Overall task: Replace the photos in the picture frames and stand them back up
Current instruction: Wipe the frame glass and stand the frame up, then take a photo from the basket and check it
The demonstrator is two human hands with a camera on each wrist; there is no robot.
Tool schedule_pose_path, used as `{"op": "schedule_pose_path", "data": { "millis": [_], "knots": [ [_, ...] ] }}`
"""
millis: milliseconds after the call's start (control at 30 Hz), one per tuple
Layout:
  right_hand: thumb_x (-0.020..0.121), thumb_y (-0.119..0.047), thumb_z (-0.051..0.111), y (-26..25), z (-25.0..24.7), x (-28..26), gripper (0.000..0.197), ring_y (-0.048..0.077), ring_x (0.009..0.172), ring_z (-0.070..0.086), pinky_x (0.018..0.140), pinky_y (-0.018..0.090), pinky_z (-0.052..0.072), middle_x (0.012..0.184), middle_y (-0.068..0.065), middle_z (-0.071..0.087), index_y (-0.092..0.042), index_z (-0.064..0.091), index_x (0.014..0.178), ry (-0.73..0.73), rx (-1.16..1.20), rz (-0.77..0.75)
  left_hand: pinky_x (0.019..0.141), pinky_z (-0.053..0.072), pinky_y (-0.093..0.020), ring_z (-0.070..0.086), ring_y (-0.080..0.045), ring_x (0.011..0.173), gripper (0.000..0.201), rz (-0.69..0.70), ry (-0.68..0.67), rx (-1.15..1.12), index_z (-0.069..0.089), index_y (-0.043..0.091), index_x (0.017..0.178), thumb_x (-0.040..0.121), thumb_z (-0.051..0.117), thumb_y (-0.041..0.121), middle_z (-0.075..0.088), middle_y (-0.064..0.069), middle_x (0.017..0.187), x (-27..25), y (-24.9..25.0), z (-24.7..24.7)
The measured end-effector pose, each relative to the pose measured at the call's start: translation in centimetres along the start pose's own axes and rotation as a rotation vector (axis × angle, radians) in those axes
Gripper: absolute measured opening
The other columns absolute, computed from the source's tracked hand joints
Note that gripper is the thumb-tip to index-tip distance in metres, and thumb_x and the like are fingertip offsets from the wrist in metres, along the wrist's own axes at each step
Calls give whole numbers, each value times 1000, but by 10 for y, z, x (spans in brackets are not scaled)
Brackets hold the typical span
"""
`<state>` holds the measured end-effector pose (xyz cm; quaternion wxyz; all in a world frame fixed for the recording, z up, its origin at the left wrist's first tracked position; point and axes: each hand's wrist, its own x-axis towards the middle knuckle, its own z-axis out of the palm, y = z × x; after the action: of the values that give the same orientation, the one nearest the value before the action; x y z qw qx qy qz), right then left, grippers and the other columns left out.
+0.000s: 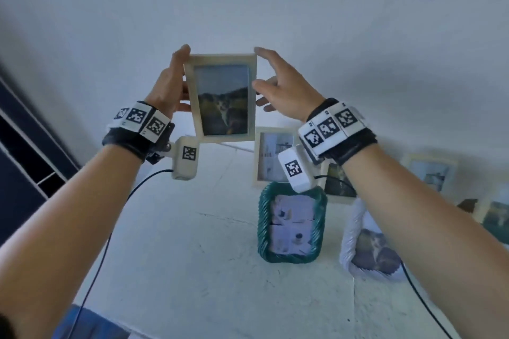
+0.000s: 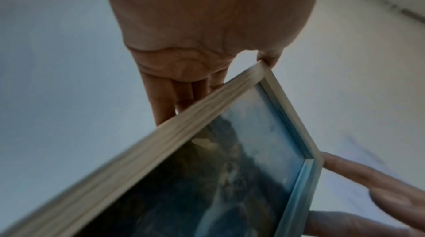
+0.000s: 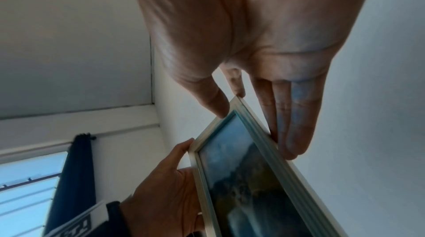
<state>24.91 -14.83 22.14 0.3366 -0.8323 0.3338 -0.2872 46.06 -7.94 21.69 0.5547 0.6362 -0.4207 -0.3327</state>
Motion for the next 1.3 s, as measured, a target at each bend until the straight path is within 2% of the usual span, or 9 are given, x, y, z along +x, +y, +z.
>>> {"op": "schedule_pose_path", "data": {
  "millis": [133, 367, 567, 800, 933, 1067, 1133, 1200, 1300],
  "knots": [
    [96, -25, 43, 13, 38, 47, 60, 29, 89, 69, 84, 46, 56, 107, 13, 64, -23, 18, 151, -110, -97, 126, 84, 54, -46, 68, -31, 88, 53, -96, 4, 8, 61, 22, 94, 95, 31, 65, 70, -11, 91, 47, -40, -17],
    [95, -20, 38, 49, 85, 99, 59, 30, 94, 68, 87, 49, 55, 122, 13, 55, -15, 20, 151, -271, -255, 355, 87, 53, -47, 65, -35, 102, 71, -284, -53, 0, 58, 9, 124, 93, 32, 67, 67, -20, 112, 110, -123, -24],
    [95, -14, 39, 75, 110, 117, 46, 33, 102, 63, 91, 48, 52, 130, 19, 51, -4, 34, 140, -352, -377, 451, 69, 51, -37, 62, -34, 105, 70, -392, -67, -36, 54, 8, 128, 93, 35, 65, 65, -19, 116, 129, -164, -14],
    [94, -11, 41, 94, 128, 124, 45, 33, 104, 62, 66, 34, 45, 131, 20, 50, -3, 36, 138, -385, -447, 456, 74, 52, -38, 63, -33, 103, 74, -431, -57, -31, 56, 7, 125, 93, 30, 68, 64, -19, 115, 136, -191, -12],
    [93, -11, 42, 94, 132, 125, 47, 31, 96, 64, 72, 36, 51, 121, 19, 57, -6, 34, 139, -383, -461, 431, 79, 51, -40, 63, -34, 105, 83, -447, -59, -23, 58, 8, 121, 88, 25, 77, 65, -20, 115, 136, -197, -15],
    [95, -16, 44, 91, 132, 123, 56, 20, 72, 55, 55, 27, 41, 91, 9, 56, -6, 22, 145, -368, -466, 426, 76, 50, -37, 64, -29, 101, 80, -457, -77, -61, 59, 14, 116, 89, 20, 78, 66, -16, 111, 133, -197, -16],
    [96, -19, 45, 84, 127, 120, 63, 24, 90, 60, 68, 31, 49, 109, 11, 58, -8, 14, 150, -370, -476, 401, 85, 49, -40, 63, -25, 99, 71, -451, -73, -96, 58, 16, 116, 93, 21, 72, 67, -13, 108, 129, -201, -19],
    [97, -23, 44, 74, 119, 114, 67, 29, 126, 48, 99, 35, 43, 144, 15, 43, -10, 9, 153, -384, -484, 349, 94, 46, -42, 62, -24, 105, 60, -431, -4, -84, 57, 15, 120, 97, 29, 63, 67, -11, 113, 121, -208, -23],
    [98, -24, 43, 53, 109, 91, 65, 26, 136, 37, 106, 29, 31, 154, 13, 31, -12, 12, 154, -356, -421, 261, 89, 47, -38, 62, -22, 101, 39, -361, 137, -49, 59, 12, 120, 100, 44, 41, 67, -12, 118, 97, -224, -29]
  ]
}}
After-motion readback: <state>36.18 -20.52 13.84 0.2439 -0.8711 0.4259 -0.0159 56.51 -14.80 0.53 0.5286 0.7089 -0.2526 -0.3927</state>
